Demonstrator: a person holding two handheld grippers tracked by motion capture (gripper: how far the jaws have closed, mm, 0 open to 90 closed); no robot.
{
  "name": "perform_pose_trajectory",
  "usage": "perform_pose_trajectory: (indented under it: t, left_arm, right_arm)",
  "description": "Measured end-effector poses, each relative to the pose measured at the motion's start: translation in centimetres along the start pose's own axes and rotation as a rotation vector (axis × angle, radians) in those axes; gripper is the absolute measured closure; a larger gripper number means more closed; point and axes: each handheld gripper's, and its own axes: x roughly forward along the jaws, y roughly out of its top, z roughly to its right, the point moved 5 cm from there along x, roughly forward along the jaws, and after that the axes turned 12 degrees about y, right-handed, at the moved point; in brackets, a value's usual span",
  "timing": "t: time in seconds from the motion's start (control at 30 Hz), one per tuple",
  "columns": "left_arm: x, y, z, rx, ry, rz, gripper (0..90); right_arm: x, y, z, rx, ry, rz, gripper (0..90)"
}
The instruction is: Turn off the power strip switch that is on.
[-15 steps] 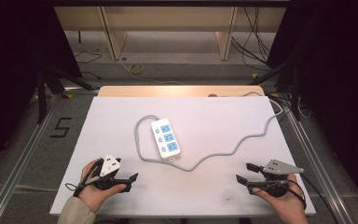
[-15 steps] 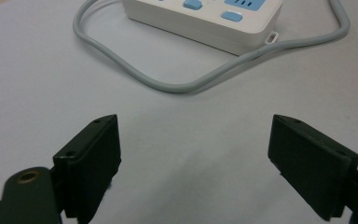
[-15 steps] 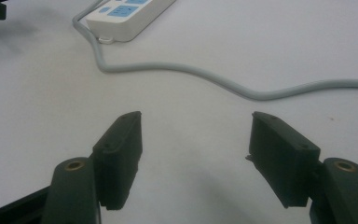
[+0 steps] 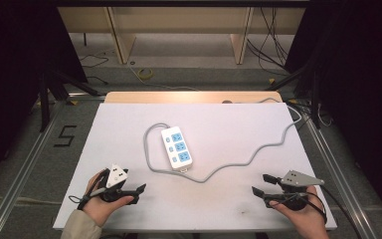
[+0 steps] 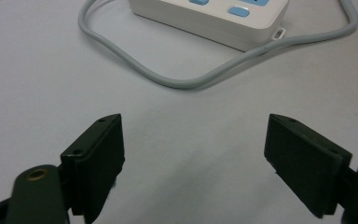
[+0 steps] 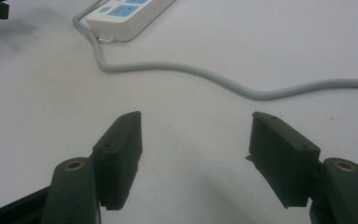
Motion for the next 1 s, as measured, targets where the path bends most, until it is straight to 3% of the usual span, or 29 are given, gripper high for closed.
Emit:
perform_pose_trajectory:
  t: [0.27, 0.4, 0.57, 0.63, 0.87, 0.9, 1.0]
  left_arm:
    - [0.0, 0.0, -0.1, 0.006, 0.007, 0.002, 19.8]
    - [-0.2, 0.3, -0.3, -0.002, 0.016, 0.005, 24.1]
    - [-0.4, 0.6, -0.6, -0.005, 0.035, -0.003, 39.9]
    - [-0.5, 0.8, -1.0, -0.006, 0.054, -0.002, 49.5]
    - [-0.9, 0.8, -1.5, -0.015, 0.065, -0.027, 84.7]
    - [-1.0, 0.8, -1.6, -0.035, 0.058, -0.036, 88.0]
    - [-1.1, 0.8, -1.7, -0.045, 0.056, -0.049, 89.5]
  right_arm:
    - [0.0, 0.0, 0.0, 0.001, 0.000, 0.002, 35.5]
    - [0.0, 0.1, 0.0, -0.001, -0.001, 0.006, 35.5]
    - [0.0, 0.1, 0.0, -0.002, -0.002, 0.005, 35.5]
    - [-0.1, 0.1, 0.0, -0.003, -0.002, 0.004, 35.5]
    - [-0.1, 0.1, 0.0, -0.003, -0.002, 0.006, 35.5]
    - [-0.1, 0.1, 0.0, -0.003, -0.003, 0.004, 35.5]
    - [-0.1, 0.1, 0.0, -0.003, -0.003, 0.003, 35.5]
